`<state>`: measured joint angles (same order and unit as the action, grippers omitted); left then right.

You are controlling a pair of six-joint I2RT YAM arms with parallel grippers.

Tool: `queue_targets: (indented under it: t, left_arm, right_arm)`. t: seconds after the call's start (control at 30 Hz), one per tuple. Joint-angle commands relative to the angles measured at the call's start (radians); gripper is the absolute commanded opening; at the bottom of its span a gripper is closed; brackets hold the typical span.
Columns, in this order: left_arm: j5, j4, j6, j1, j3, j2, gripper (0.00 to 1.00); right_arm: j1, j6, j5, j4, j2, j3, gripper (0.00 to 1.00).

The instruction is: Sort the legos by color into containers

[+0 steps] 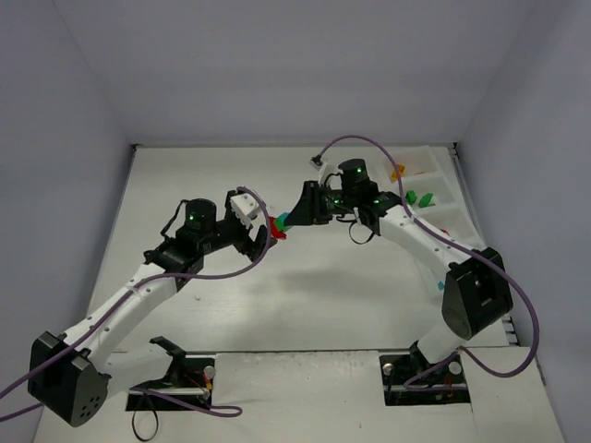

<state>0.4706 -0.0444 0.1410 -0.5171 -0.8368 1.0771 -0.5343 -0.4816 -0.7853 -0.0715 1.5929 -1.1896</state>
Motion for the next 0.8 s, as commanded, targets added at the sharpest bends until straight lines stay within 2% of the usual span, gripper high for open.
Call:
queue_targets:
  t: [0.0,0.07,0.1,0.13,0.27,0.3,0.37,0.4,0.47,0.53,0.77]
  left_arm:
    - [0.025,0.165,-0.233,0.061,0.004,-0.020,0.78]
    - [0.124,0.243,-0.363,0.119,0.031,-0.016,0.78]
    - [0.170,0.356,-0.514,0.187,0.045,-0.005,0.78]
    - [0.210,0.407,-0.590,0.210,0.062,0.003,0.78]
    - [0.324,0.593,-0.762,0.221,0.074,0.085,0.78]
    - [0.345,0.694,-0.853,0.223,0.073,0.104,0.78]
    - [0.387,0.792,-0.934,0.223,0.071,0.164,0.78]
    - [0.398,0.904,-1.016,0.221,0.070,0.182,0.78]
    - [0.416,1.000,-1.087,0.221,0.065,0.240,0.78]
    - [0.436,1.177,-1.206,0.220,0.053,0.294,0.78]
    - [0.460,1.180,-1.192,0.209,0.033,0.293,0.77]
  right_arm:
    - [0.077,0.008,-0.012,-0.062,-0.088,0.004,0.00]
    - [0.118,-0.003,-0.037,-0.085,-0.105,0.010,0.00]
    - [0.129,-0.006,-0.052,-0.089,-0.109,0.015,0.00]
    - [0.137,-0.005,-0.081,-0.096,-0.113,0.016,0.00]
    - [0.148,-0.018,-0.147,-0.138,-0.128,0.025,0.00]
    - [0.148,-0.028,-0.160,-0.154,-0.131,0.034,0.00]
    - [0.148,-0.051,-0.178,-0.209,-0.142,0.047,0.00]
    - [0.148,-0.073,-0.181,-0.227,-0.143,0.051,0.00]
    - [0.149,-0.098,-0.198,-0.289,-0.146,0.065,0.00]
    - [0.149,-0.142,-0.218,-0.348,-0.145,0.074,0.00]
    - [0.149,-0.160,-0.224,-0.376,-0.145,0.067,0.00]
